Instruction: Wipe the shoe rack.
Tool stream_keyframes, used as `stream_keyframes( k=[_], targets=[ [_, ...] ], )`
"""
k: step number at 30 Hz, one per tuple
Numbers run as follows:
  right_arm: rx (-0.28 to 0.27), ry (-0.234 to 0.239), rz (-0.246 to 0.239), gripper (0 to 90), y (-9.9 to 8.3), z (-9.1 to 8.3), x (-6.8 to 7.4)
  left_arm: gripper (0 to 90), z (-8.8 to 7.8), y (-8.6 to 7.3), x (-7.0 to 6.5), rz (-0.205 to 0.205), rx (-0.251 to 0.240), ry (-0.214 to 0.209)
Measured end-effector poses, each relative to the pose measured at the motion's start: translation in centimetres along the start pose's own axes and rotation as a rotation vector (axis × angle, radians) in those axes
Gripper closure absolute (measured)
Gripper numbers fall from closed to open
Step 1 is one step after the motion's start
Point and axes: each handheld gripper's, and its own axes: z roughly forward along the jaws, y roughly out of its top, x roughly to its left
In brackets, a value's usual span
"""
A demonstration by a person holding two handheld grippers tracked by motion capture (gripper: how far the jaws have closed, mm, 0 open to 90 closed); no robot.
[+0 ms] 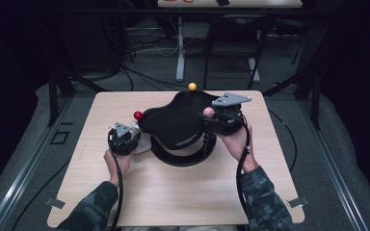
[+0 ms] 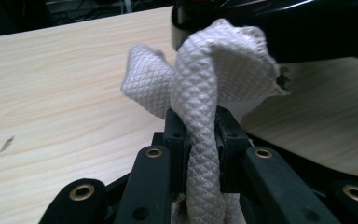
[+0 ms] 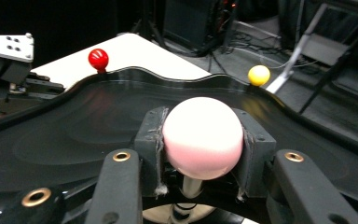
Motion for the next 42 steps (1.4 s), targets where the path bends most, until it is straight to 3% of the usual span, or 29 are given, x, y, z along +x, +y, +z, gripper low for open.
stream_keyframes(
  k=[7, 14, 18, 26, 32, 37, 42],
  targets=[
    [-0.006, 0.0, -0.011, 60.2, -0.1, 0.1, 0.1, 78.6, 1.4, -0.4, -0.3, 0.01, 0.02, -0.002],
    [-0.007, 0.011, -0.007, 60.2, -0.2, 0.1, 0.0, 79.1, 3.0, -1.9, 0.1, -0.008, 0.118, -0.021],
    [-0.009, 0.004, -0.01, 60.1, -0.2, 0.1, 0.0, 79.1, 2.5, -1.7, 0.3, -0.014, 0.105, -0.03],
    [-0.006, 0.013, -0.008, 60.2, -0.3, 0.1, 0.0, 79.0, 0.5, 0.9, 0.8, -0.011, -0.02, -0.012],
    [-0.004, 0.009, -0.011, 60.2, -0.2, 0.1, 0.0, 79.0, 1.5, 0.4, 0.8, -0.018, 0.019, -0.012],
    [-0.003, 0.008, -0.012, 60.2, -0.2, 0.1, 0.0, 79.0, 3.3, -1.5, 0.5, -0.012, 0.113, -0.023],
    [-0.004, 0.012, -0.01, 60.2, -0.3, 0.1, -0.1, 79.0, 3.1, -1.5, 0.5, -0.007, 0.111, -0.022]
  ],
)
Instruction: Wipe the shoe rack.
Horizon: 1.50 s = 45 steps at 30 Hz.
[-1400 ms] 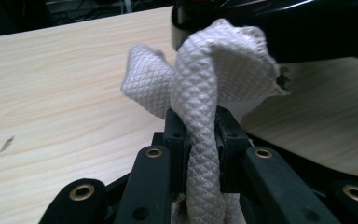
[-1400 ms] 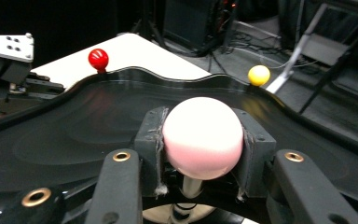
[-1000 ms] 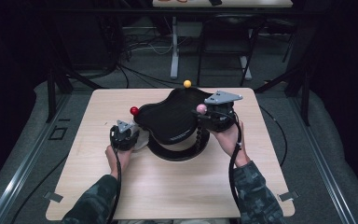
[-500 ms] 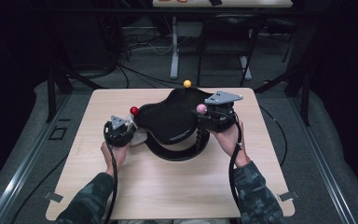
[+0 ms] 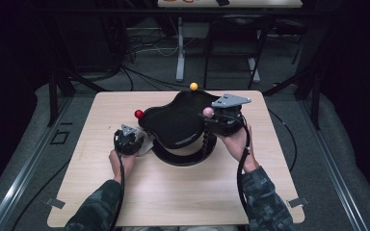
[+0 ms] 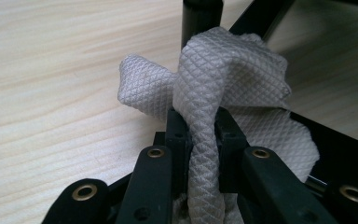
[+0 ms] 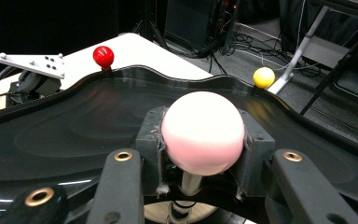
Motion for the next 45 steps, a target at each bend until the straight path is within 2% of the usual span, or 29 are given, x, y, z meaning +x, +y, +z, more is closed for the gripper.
stream_keyframes(
  k=[4, 8, 13, 15, 22, 27, 31, 34, 40, 42, 44, 45],
  targets=[
    [-0.003, -0.008, 0.0, 60.2, 0.0, 0.0, 0.0, 79.1, -1.3, 0.4, 0.2, -0.009, -0.025, -0.013],
    [-0.006, -0.007, -0.001, 60.2, -0.1, 0.0, 0.0, 79.1, -3.4, 0.9, 0.8, -0.022, -0.059, -0.026],
    [-0.007, -0.005, 0.0, 60.2, -0.1, 0.0, 0.0, 79.0, -6.4, 1.6, 1.9, -0.001, -0.084, -0.045],
    [-0.009, -0.001, 0.0, 60.2, -0.1, 0.1, 0.0, 79.1, -7.4, 1.7, 2.3, 0.018, -0.083, -0.038],
    [-0.008, 0.005, 0.002, 60.2, -0.2, 0.1, 0.0, 79.0, -10.2, 0.6, 3.7, 0.017, -0.053, -0.035],
    [-0.006, 0.004, 0.001, 60.2, -0.2, 0.1, 0.0, 79.0, -12.4, -0.4, 4.9, -0.013, -0.045, -0.027],
    [-0.009, -0.012, 0.001, 60.2, -0.2, 0.1, 0.1, 78.9, -14.4, -1.4, 5.9, -0.021, -0.033, -0.015],
    [-0.008, -0.01, 0.002, 60.2, -0.2, 0.1, 0.0, 78.9, -15.6, -2.6, 6.8, -0.025, -0.005, 0.004],
    [-0.005, -0.017, 0.003, 60.2, -0.2, 0.1, 0.2, 78.7, -16.7, -4.9, 8.5, -0.049, 0.071, 0.015],
    [-0.004, -0.017, 0.003, 60.2, -0.2, 0.1, 0.1, 78.4, -16.7, -5.7, 8.8, -0.051, 0.099, 0.011],
    [-0.009, -0.007, 0.004, 60.2, -0.2, 0.2, 0.1, 77.4, -16.1, -6.8, 9.1, -0.038, 0.155, 0.022],
    [-0.01, -0.004, 0.004, 60.2, -0.2, 0.2, 0.1, 76.6, -15.8, -7.4, 9.3, -0.049, 0.173, 0.02]
  ],
)
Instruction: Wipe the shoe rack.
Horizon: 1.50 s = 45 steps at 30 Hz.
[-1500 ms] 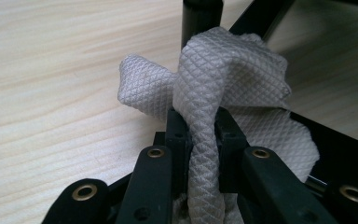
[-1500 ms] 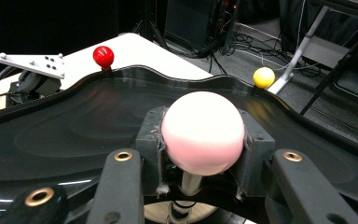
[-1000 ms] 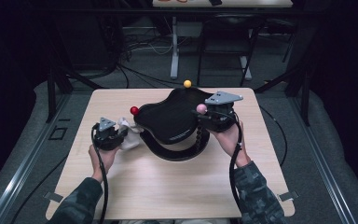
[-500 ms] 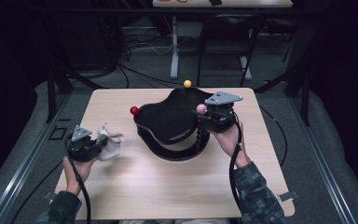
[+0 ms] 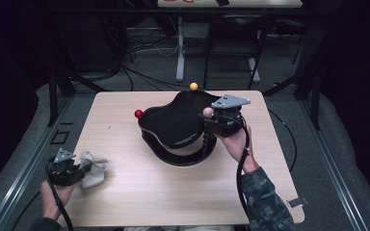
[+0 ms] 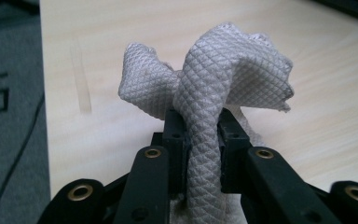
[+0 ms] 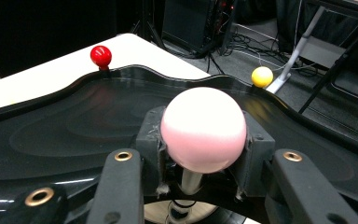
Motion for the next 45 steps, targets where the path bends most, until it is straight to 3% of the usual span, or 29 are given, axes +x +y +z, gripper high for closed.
stream_keyframes(
  k=[2, 4, 9, 16, 28, 33, 39, 45],
  targets=[
    [0.003, -0.009, 0.001, 60.2, 0.0, 0.0, 0.0, 70.6, 0.6, -0.6, 0.6, -0.013, 0.032, -0.004],
    [0.002, -0.006, 0.002, 60.2, 0.0, 0.0, 0.0, 62.2, 0.5, -0.7, 0.8, -0.035, 0.02, -0.017],
    [0.004, -0.011, -0.001, 60.3, 0.0, 0.0, 0.0, 41.3, -1.2, 0.2, 0.6, -0.06, -0.065, -0.032],
    [0.002, -0.007, -0.001, 60.2, 0.0, 0.0, 0.0, 24.7, -2.2, 2.1, 0.0, -0.05, -0.151, -0.051],
    [0.012, -0.018, 0.002, 60.2, 0.1, 0.0, 0.1, 15.7, -0.9, 5.3, -1.3, -0.029, -0.203, -0.086],
    [0.014, -0.019, 0.004, 60.2, 0.1, 0.0, 0.1, 9.5, 1.2, 7.2, -2.6, 0.003, -0.18, -0.133],
    [0.019, -0.01, 0.006, 60.2, 0.1, 0.0, 0.1, 2.5, 3.1, 8.8, -4.2, 0.043, -0.176, -0.152],
    [0.02, -0.011, 0.005, 60.2, 0.2, 0.0, 0.1, 0.0, 4.6, 9.9, -5.1, 0.051, -0.169, -0.172]
  ],
)
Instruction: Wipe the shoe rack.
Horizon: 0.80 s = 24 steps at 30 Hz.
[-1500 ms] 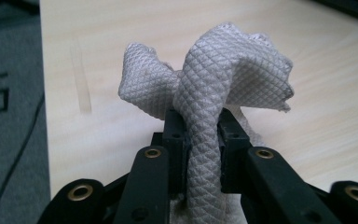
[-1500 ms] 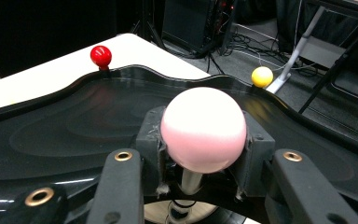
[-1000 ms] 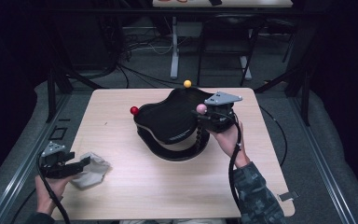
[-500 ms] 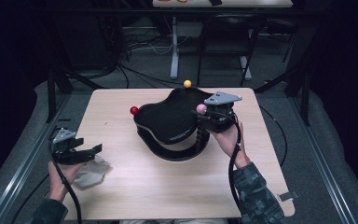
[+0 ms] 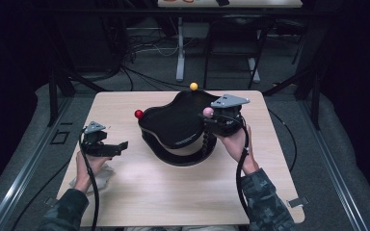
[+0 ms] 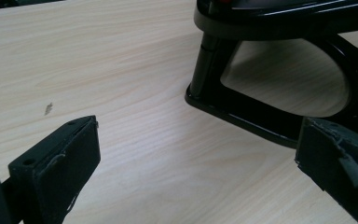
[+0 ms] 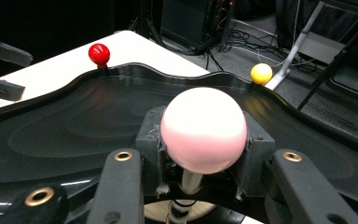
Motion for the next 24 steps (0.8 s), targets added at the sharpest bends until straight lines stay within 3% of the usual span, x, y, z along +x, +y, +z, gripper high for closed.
stream_keyframes(
  k=[8, 14, 17, 23, 24],
  targets=[
    [0.0, 0.002, -0.001, 60.2, 0.0, 0.0, 0.0, 0.0, 2.4, 0.5, -0.1, 0.002, 0.004, -0.009],
    [0.002, 0.002, 0.0, 60.2, 0.1, 0.0, 0.0, 3.4, 5.6, 1.0, -0.4, 0.025, 0.026, -0.012],
    [0.004, 0.0, 0.0, 60.2, 0.1, 0.0, 0.0, 10.2, 6.8, 1.2, -0.5, 0.013, 0.008, -0.017],
    [0.007, -0.01, 0.002, 60.2, 0.1, 0.0, 0.1, 28.0, 8.9, 1.7, -1.1, 0.052, -0.004, 0.027],
    [0.006, -0.01, 0.002, 60.2, 0.1, 0.0, 0.1, 29.8, 9.2, 1.8, -1.1, 0.05, -0.006, 0.018]
  ],
)
